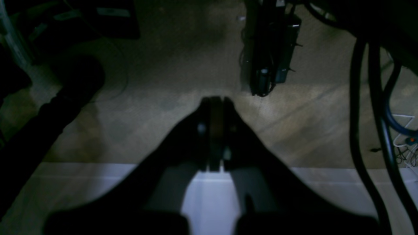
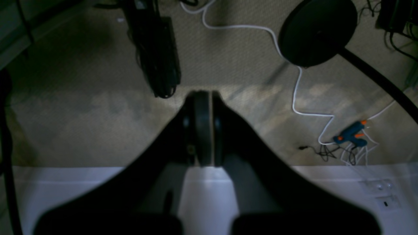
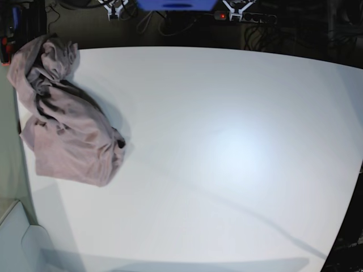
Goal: Layout the t-shirt on the table in an organized manner, then fold the t-shirt properly
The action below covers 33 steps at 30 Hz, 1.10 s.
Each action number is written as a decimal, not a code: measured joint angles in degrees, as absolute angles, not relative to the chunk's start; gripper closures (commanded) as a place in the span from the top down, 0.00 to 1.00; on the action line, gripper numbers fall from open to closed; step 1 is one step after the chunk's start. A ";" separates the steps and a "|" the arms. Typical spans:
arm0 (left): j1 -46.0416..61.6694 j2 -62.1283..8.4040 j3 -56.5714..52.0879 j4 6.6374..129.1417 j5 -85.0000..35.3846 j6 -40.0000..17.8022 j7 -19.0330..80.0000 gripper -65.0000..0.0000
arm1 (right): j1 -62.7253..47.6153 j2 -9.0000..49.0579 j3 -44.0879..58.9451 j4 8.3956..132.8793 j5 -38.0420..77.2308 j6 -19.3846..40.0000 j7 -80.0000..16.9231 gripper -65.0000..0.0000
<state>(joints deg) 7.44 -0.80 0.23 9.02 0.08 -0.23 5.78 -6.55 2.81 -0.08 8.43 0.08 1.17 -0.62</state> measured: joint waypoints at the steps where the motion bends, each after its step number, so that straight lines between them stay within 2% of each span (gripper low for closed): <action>1: 7.44 -0.80 0.23 9.02 0.08 -0.23 5.78 0.00 | -6.55 2.81 -0.08 8.43 0.08 1.17 -0.64 0.00; 17: 7.66 -0.82 0.23 9.50 0.08 -0.23 5.82 0.00 | -7.20 2.81 -0.08 10.15 0.05 1.17 -0.32 0.00; 33: 29.80 -6.66 0.14 45.01 -0.40 -0.14 6.13 0.00 | -29.74 4.40 0.10 41.01 0.08 0.62 -1.10 0.00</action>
<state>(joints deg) 29.80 -6.66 0.14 45.01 -0.40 -0.14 6.13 -29.74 4.40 0.10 41.01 0.08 0.62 -1.10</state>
